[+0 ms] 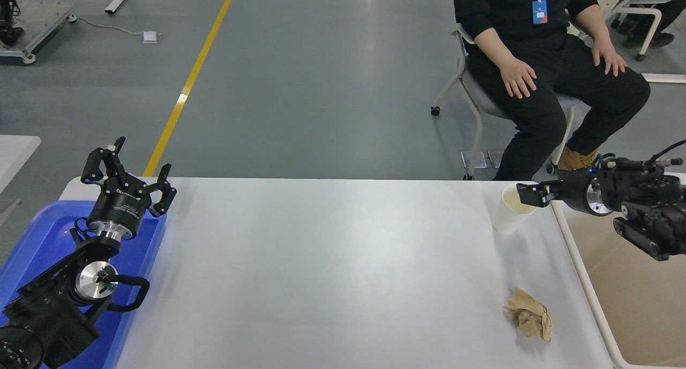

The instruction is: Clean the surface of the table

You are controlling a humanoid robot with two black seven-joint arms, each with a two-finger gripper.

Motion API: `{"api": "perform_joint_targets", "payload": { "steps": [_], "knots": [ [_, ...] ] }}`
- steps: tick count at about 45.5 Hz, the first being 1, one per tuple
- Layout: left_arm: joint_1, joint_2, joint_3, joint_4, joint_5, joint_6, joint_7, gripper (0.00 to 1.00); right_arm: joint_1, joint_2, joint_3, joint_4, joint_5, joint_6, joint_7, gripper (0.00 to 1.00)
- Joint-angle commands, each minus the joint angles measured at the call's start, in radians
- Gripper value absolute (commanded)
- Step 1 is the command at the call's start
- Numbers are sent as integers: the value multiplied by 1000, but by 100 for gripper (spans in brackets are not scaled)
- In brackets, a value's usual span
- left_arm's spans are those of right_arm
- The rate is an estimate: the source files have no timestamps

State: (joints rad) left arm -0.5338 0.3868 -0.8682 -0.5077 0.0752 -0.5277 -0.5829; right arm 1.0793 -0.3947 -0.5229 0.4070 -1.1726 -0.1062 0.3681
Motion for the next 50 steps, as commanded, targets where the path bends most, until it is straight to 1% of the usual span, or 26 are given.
{"api": "perform_joint_targets", "payload": {
  "steps": [1, 4, 8, 27, 31, 35, 41, 45, 46, 48, 50],
  "knots": [
    [0, 1, 0, 0, 0, 0, 0, 100, -61, 69, -5, -88, 51, -4, 0, 96],
    [0, 1, 0, 0, 0, 0, 0, 100, -67, 74, -5, -103, 51, -4, 0, 91],
    [0, 1, 0, 0, 0, 0, 0, 100, -75, 74, -5, -123, 51, -4, 0, 88],
    [0, 1, 0, 0, 0, 0, 0, 100, -93, 73, -5, -132, 73, -4, 0, 87],
    [0, 1, 0, 0, 0, 0, 0, 100, -94, 73, -8, -132, 73, -1, 0, 82],
    [0, 1, 0, 0, 0, 0, 0, 100, -93, 71, -9, -132, 73, 5, 0, 72],
    [0, 0, 0, 0, 0, 0, 0, 100, -94, 70, -16, -131, 73, 11, 0, 41],
    [0, 0, 0, 0, 0, 0, 0, 100, -94, 68, -17, -131, 74, 34, 0, 16],
    [0, 0, 0, 0, 0, 0, 0, 100, -94, 66, -17, -131, 74, 45, 2, 11],
    [0, 1, 0, 0, 0, 0, 0, 100, -94, 66, -14, -131, 74, 60, 0, 5],
    [0, 0, 0, 0, 0, 0, 0, 100, -94, 66, -13, -131, 76, 65, 0, 5]
  ]
}}
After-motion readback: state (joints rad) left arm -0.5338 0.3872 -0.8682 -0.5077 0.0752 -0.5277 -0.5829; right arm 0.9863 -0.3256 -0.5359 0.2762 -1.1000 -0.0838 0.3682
